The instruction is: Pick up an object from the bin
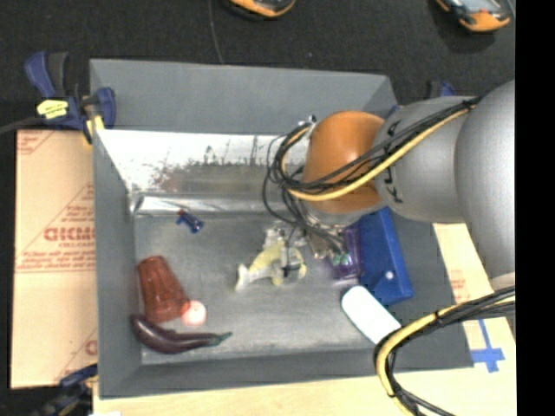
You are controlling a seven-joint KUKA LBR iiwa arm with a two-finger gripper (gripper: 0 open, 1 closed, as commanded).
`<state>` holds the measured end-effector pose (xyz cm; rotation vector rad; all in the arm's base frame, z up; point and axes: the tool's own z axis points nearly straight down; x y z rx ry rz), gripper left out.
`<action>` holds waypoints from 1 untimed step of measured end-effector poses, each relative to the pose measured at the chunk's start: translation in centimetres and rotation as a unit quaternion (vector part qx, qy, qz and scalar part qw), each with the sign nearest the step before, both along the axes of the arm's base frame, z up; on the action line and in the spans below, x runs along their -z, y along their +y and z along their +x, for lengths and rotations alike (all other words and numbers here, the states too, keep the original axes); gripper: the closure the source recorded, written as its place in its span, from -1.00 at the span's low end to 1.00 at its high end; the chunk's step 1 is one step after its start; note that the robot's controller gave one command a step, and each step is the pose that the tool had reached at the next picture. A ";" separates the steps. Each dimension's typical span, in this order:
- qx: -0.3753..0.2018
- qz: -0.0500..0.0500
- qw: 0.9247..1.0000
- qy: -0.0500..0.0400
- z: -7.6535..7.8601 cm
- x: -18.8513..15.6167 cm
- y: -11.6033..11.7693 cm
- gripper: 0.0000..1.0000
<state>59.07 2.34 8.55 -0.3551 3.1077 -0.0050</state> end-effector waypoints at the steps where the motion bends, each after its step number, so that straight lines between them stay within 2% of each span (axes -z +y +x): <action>1: 0.001 -0.001 1.000 -0.001 0.0 -4.6 -0.1 1.00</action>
Offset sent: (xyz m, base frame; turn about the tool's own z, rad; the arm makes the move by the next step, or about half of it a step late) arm 0.0000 -0.0010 0.0412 0.0008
